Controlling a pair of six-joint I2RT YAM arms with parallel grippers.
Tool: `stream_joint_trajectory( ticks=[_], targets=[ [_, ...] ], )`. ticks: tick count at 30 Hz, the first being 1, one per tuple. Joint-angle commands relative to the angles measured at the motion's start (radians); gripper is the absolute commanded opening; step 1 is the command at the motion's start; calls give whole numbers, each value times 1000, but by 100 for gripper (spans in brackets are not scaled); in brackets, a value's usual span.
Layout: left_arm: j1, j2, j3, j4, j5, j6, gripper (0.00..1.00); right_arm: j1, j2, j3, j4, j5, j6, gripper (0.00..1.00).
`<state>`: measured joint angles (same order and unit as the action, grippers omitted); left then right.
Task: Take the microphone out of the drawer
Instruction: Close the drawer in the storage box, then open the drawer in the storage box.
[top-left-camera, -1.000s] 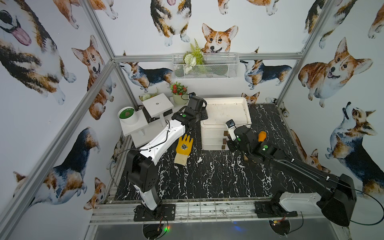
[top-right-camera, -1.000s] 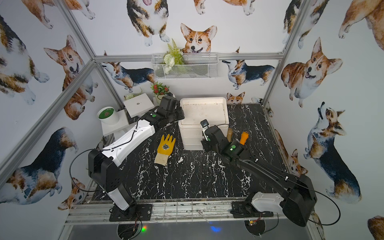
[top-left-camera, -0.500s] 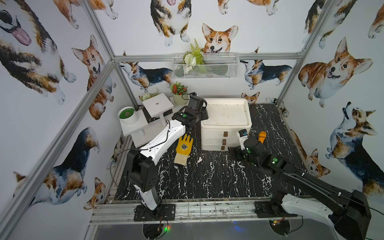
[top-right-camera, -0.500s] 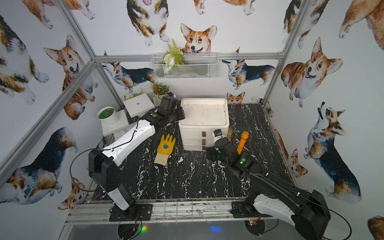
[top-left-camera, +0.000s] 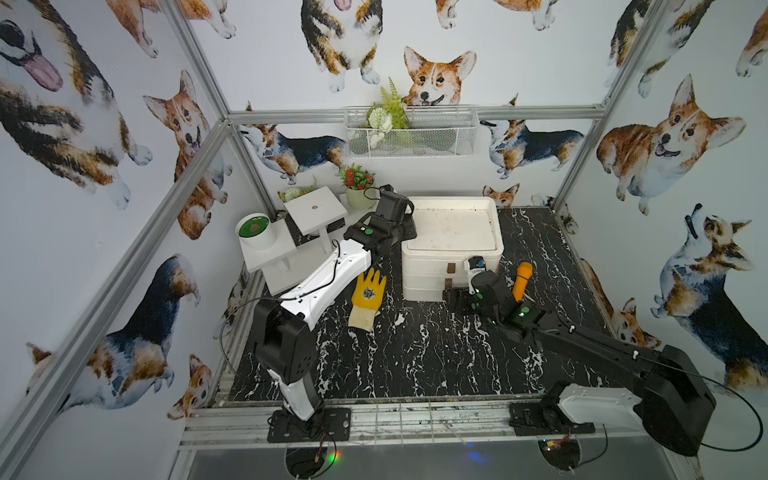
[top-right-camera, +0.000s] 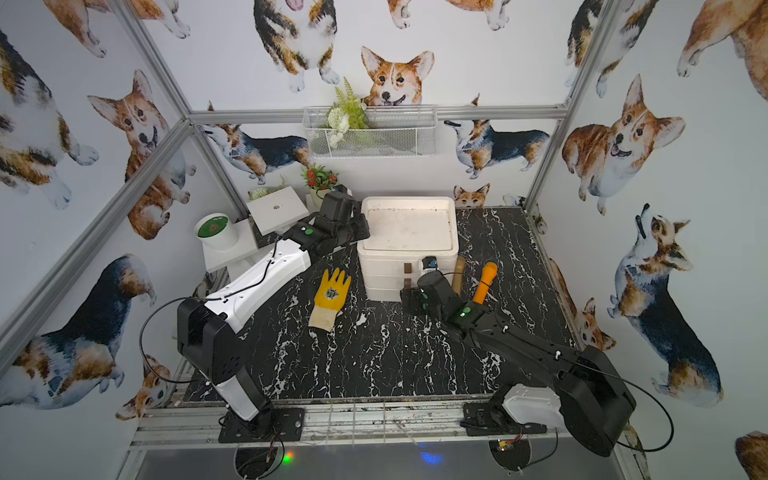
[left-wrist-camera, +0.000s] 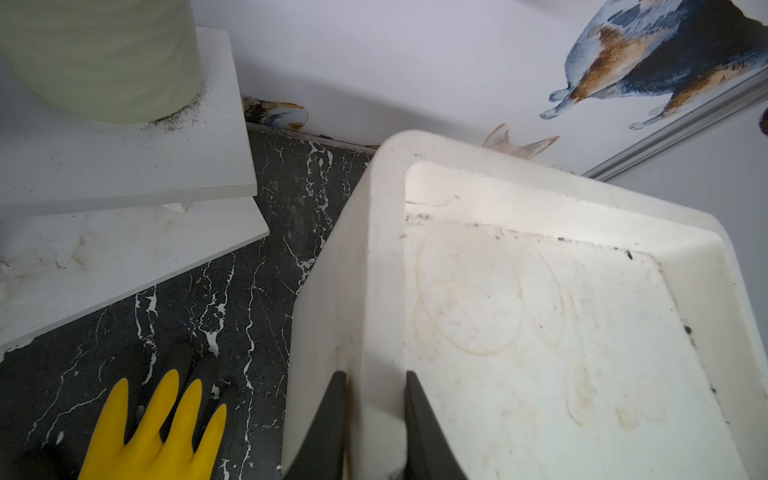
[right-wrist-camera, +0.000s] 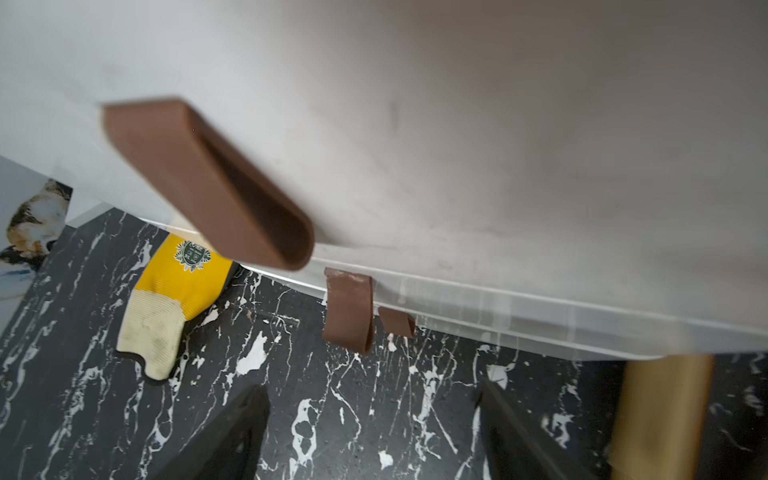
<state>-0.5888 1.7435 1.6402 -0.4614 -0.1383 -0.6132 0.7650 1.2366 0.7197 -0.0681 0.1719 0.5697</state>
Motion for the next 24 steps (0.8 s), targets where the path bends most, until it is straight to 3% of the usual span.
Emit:
stream_joint_trajectory(
  ticks=[1,10,18,24],
  targets=[
    [4,21,-14,-166,49,-74,3,-10,45,12,118,-16,87,80],
    [3,15,-19,-162,46,-76,3,-35,112,18,188,24,154,59],
    [3,13,-26,-157,46,-81,3,-34,116,-52,343,132,183,55],
    [4,13,-26,-157,44,-80,3,-35,132,-72,427,114,173,54]
  ],
)
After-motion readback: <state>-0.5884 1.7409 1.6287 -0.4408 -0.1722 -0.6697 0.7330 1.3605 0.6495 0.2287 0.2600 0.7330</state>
